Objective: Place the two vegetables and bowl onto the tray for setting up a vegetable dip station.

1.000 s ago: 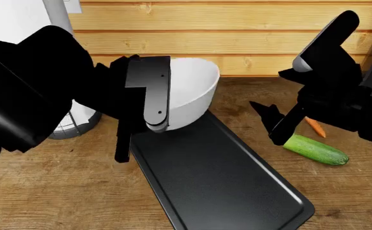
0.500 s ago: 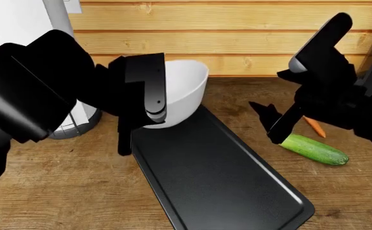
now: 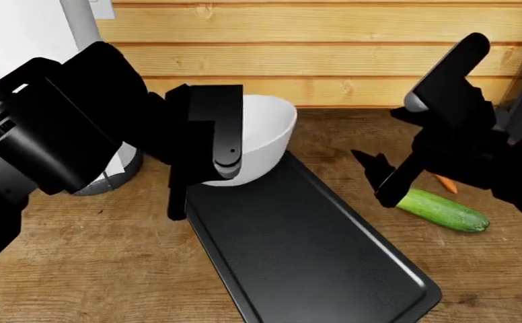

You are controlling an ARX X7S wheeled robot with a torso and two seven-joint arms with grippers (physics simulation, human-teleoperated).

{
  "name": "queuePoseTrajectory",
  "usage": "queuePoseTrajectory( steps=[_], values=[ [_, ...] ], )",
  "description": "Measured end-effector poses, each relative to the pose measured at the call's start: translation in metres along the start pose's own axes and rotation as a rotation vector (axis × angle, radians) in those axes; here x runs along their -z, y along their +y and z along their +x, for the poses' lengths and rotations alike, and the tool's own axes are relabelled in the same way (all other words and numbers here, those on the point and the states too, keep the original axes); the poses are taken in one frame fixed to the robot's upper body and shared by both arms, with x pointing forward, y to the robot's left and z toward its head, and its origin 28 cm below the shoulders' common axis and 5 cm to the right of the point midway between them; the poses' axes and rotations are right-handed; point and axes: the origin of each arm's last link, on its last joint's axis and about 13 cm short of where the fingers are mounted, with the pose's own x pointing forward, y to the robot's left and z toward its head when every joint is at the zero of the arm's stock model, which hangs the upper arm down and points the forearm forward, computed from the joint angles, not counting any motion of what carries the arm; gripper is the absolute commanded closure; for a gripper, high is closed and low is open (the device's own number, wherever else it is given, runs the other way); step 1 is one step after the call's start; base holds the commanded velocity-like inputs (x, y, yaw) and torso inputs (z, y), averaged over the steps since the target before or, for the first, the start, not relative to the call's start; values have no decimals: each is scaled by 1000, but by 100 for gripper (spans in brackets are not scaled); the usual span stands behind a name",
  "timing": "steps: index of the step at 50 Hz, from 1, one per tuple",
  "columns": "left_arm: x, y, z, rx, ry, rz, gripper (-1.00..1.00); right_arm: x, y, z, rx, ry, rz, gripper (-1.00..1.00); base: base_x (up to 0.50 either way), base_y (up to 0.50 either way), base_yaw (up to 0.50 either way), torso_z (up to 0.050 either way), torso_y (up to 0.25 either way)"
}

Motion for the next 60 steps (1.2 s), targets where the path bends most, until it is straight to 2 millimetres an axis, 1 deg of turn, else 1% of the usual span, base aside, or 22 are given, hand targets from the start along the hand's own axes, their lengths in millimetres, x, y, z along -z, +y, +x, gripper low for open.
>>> queuePoseTrajectory(
  steps=[44,60],
  values=[
    [20,-16,30,58,-20,-33,100,2,0,4,0,7,6,-100,0,0,0,0,0],
    [23,-20,35,71,-14,-19,100,4,0,6,0,10,10,-100,0,0,0,0,0]
  ],
)
